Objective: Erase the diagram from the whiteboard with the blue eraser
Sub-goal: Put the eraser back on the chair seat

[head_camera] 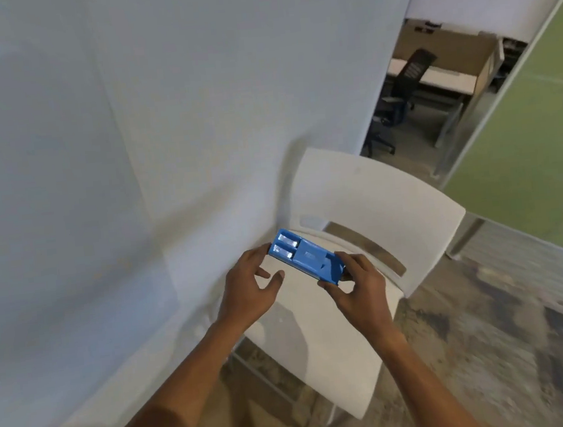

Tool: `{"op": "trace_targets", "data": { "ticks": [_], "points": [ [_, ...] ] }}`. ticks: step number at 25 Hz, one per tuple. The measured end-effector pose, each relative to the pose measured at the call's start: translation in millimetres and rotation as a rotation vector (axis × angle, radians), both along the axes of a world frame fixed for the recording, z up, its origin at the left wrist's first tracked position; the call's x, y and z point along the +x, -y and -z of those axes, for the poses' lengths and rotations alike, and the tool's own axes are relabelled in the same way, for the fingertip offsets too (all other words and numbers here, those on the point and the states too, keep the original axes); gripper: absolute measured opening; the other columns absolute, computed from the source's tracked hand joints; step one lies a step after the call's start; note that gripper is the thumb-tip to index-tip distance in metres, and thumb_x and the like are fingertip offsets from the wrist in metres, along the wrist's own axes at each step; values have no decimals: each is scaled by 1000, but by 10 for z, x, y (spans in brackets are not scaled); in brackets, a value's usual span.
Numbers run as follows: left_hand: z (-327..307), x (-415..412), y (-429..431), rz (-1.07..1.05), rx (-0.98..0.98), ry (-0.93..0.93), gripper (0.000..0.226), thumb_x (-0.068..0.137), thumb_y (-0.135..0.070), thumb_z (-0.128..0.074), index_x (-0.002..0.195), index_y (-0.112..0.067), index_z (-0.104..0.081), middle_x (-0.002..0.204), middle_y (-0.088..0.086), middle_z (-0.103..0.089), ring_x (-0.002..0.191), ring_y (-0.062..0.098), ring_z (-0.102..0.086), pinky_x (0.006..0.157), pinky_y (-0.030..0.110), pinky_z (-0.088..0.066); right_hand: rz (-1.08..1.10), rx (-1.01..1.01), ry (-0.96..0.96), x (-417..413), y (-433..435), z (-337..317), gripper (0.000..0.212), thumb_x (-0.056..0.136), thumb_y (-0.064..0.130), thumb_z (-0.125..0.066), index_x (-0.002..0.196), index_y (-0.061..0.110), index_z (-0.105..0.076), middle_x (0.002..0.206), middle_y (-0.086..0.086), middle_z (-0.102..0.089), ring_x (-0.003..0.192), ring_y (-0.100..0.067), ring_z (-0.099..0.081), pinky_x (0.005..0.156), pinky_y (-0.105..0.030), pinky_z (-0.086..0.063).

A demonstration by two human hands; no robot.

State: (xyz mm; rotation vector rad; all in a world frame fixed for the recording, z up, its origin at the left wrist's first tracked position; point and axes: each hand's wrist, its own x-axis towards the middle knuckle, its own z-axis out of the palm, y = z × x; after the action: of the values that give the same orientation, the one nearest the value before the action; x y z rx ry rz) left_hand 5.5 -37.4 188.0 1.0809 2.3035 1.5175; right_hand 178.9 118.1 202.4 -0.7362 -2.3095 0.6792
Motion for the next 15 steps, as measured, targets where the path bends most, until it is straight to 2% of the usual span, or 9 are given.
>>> {"op": "trace_targets", "data": {
  "ticks": [2, 4, 7, 9, 12, 15],
  "points": [
    [350, 114, -183, -25, -45, 63, 66, 95, -22, -85, 156, -21, -58, 143, -12, -64, 91, 6, -70, 87, 18, -58, 39, -63, 43, 23, -68, 363, 63, 80, 24, -89, 135, 9, -62, 121, -8, -66, 100, -18, -64, 81, -36, -63],
    [668, 232, -296, -26, -107, 138, 71, 95, -21, -86, 157, -25, -53, 143, -19, -58, 93, 1, -67, 80, 6, -50, 68, -116, 77, 65, -99, 674, 61, 81, 25, -88, 135, 10, -62, 122, -7, -66, 102, -18, -64, 83, -35, -63],
    [1140, 307, -456, -23, -196, 242, 73, 96, -12, -84, 158, -26, -48, 153, -10, -60, 105, 7, -65, 79, 3, -45, 91, -190, 140, 110, -164, 1125, 59, 82, 23, -88, 134, 10, -63, 121, -8, -66, 100, -21, -65, 82, -37, -63],
    [1405, 309, -504, -12, -263, 270, 73, 97, -8, -80, 159, -25, -47, 156, -4, -58, 110, 8, -62, 82, 9, -48, 106, -231, 202, 142, -195, 1387, 60, 82, 21, -87, 135, 9, -62, 121, -9, -65, 100, -22, -65, 82, -40, -63],
    [1774, 307, -575, 21, -360, 314, 76, 99, -7, -76, 165, -24, -42, 160, -3, -51, 113, 10, -58, 95, 23, -53, 119, -289, 282, 159, -247, 1753, 59, 84, 19, -86, 136, 9, -60, 121, -10, -63, 104, -24, -65, 84, -39, -63],
    [2032, 355, -630, 72, -443, 324, 85, 101, -9, -73, 172, -28, -30, 166, -5, -45, 118, 9, -55, 100, 27, -55, 133, -313, 325, 155, -275, 2000, 58, 86, 18, -84, 137, 12, -60, 121, -10, -63, 109, -25, -64, 87, -37, -63]
  ]
}}
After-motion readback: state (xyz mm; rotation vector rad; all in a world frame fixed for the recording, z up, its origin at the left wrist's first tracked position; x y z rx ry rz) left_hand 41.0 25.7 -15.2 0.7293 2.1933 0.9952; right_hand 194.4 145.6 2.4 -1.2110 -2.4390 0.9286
